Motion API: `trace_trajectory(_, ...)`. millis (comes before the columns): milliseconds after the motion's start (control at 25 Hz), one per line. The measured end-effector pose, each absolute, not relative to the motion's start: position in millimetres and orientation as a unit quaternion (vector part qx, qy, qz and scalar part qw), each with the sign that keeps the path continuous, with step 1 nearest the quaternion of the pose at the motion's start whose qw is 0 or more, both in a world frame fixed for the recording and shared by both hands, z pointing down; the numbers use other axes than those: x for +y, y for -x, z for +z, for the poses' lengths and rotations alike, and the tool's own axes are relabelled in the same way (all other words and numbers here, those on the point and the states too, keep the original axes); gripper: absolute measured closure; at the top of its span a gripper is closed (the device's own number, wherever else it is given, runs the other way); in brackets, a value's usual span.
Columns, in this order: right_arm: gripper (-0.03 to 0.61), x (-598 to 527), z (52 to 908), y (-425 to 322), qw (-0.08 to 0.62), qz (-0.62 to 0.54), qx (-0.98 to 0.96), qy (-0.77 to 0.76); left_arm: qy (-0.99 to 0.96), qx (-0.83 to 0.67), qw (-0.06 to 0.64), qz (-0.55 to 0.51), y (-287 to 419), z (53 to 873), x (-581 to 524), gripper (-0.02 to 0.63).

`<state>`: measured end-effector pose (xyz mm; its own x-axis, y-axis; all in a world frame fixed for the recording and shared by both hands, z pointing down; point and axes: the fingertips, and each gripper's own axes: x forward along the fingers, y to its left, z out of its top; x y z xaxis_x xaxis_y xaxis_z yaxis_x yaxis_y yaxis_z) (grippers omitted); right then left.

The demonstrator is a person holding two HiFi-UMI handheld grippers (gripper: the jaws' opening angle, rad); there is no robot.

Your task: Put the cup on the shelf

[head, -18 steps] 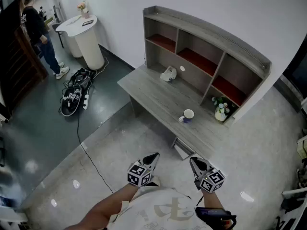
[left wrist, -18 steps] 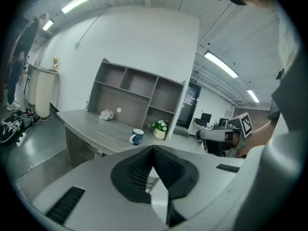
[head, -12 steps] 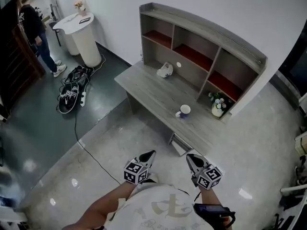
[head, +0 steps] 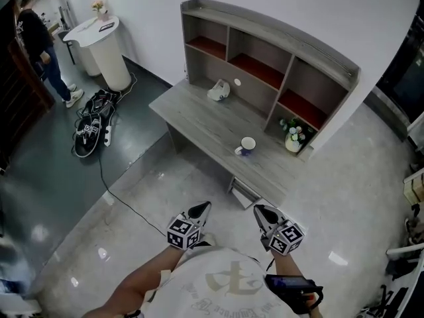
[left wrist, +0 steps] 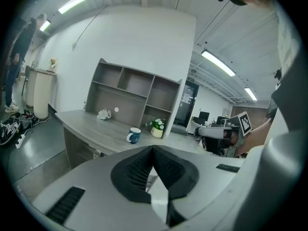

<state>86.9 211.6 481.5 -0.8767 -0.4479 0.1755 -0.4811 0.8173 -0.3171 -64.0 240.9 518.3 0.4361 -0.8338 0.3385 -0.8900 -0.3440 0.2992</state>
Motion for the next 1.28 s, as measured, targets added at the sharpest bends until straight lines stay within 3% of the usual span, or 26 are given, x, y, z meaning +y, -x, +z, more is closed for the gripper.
trace_trajectory(1280,0.574,163.8,495.2,-60.1,0.063,0.181,-0.937,-0.291,-0.822,-0.515,0.235,0.058,94.9,533.9,204.7,0.612)
